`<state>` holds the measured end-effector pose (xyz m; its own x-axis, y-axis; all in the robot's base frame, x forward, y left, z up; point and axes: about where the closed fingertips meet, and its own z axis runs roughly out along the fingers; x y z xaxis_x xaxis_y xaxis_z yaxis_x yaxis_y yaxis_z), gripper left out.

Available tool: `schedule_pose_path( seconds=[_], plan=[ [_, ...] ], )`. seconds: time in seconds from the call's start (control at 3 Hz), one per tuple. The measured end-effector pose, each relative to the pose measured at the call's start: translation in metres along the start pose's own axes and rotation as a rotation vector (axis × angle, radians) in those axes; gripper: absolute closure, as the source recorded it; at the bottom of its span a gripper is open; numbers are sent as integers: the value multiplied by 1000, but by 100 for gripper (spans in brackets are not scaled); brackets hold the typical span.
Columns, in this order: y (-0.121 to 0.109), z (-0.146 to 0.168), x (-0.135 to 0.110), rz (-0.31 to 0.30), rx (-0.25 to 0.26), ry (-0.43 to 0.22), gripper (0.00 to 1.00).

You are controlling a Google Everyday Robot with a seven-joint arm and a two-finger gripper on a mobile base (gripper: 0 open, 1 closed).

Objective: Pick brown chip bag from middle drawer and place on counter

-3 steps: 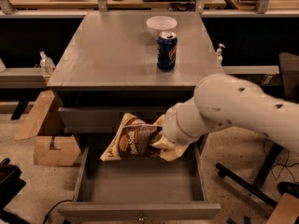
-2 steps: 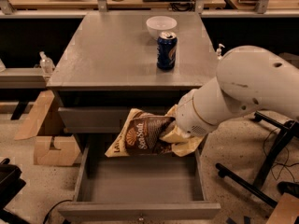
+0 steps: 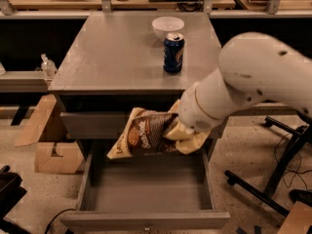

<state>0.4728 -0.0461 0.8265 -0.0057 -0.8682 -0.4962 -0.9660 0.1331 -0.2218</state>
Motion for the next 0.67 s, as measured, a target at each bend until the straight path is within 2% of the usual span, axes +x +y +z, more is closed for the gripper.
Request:
schedule_pose_path(
  seconds=[0.33,0.67],
  plan=[
    [-33,-30,-47,-10,38,20,100],
    [-74,-64,-99,14,105,42,100]
  ],
)
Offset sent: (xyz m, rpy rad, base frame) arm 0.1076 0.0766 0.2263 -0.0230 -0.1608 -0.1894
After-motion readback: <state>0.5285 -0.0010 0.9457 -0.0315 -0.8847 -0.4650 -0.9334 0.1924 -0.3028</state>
